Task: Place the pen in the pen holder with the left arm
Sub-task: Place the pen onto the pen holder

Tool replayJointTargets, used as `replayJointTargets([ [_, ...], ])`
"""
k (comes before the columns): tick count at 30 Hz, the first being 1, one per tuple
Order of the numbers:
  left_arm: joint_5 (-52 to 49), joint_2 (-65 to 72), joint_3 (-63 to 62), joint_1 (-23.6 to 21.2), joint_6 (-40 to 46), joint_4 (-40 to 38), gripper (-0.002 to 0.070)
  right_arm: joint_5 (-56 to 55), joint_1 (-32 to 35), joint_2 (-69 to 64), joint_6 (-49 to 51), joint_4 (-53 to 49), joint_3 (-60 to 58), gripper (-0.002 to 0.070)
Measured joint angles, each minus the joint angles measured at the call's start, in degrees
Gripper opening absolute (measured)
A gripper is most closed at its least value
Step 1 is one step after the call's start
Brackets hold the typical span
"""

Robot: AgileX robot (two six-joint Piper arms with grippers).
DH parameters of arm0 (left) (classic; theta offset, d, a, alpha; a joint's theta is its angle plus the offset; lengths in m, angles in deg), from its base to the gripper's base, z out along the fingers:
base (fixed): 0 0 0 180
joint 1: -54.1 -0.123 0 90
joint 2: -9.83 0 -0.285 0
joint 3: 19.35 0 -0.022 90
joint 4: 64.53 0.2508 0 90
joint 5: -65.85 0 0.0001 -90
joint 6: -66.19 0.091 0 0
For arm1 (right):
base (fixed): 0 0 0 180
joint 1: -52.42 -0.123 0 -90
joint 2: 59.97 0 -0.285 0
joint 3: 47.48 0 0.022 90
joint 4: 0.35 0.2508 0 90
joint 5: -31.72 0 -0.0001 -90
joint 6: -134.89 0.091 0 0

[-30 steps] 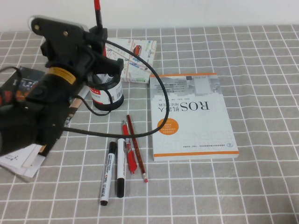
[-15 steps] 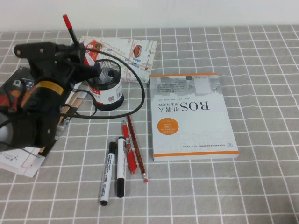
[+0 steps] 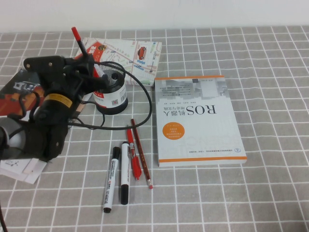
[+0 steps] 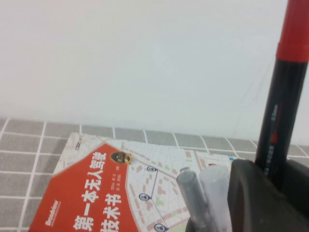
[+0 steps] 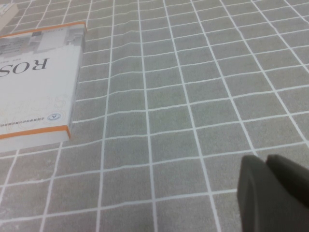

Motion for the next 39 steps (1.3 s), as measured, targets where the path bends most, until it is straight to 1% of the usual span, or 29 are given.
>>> replayJointTargets([
  [13, 0.31, 1.12, 0.00, 0.00, -0.33, 0.21, 0.0062, 0.00, 0.00, 0.00, 0.00, 0.00, 0.00, -0.0015],
  [17, -3.36, 1.12, -1.04, 0.00, 0.16, 0.21, 0.0069, 0.00, 0.00, 0.00, 0.00, 0.00, 0.00, -0.0015],
  [20, -6.26, 1.12, -2.34, 0.00, 0.25, 0.24, 0.0120, 0.00, 0.00, 0.00, 0.00, 0.00, 0.00, -0.0015],
  [22, -6.74, 1.12, -2.93, 0.00, 0.25, 0.24, 0.0202, 0.00, 0.00, 0.00, 0.00, 0.00, 0.00, -0.0015],
  [25, -6.78, 1.12, -3.31, 0.00, 0.25, 0.24, 0.0293, 0.00, 0.00, 0.00, 0.00, 0.00, 0.00, -0.0015],
  [27, -7.28, 1.12, -3.31, 0.00, 0.25, 0.24, 0.0324, 0.00, 0.00, 0.00, 0.00, 0.00, 0.00, -0.0015],
  [30, -7.82, 0.14, -2.65, 0.00, 0.34, 0.24, 0.0340, 0.00, 0.00, 0.00, 0.00, 0.00, 0.00, -0.0015],
  [35, -8.34, -6.93, 1.32, 0.00, 3.31, 0.24, 0.0335, 0.00, 0.00, 0.00, 0.00, 0.00, 0.00, -0.0015],
  [36, -8.56, -9.21, 2.41, 0.00, 3.62, 0.24, 0.0318, 0.00, 0.00, 0.00, 0.00, 0.00, 0.00, -0.0015],
  [38, -9.70, -13.82, 4.47, 0.00, 4.20, 0.24, 0.0259, 0.00, 0.00, 0.00, 0.00, 0.00, 0.00, -0.0015],
  [39, -11.02, -16.64, 5.68, 0.00, 4.20, 0.24, 0.0209, 0.00, 0.00, 0.00, 0.00, 0.00, 0.00, -0.0015],
])
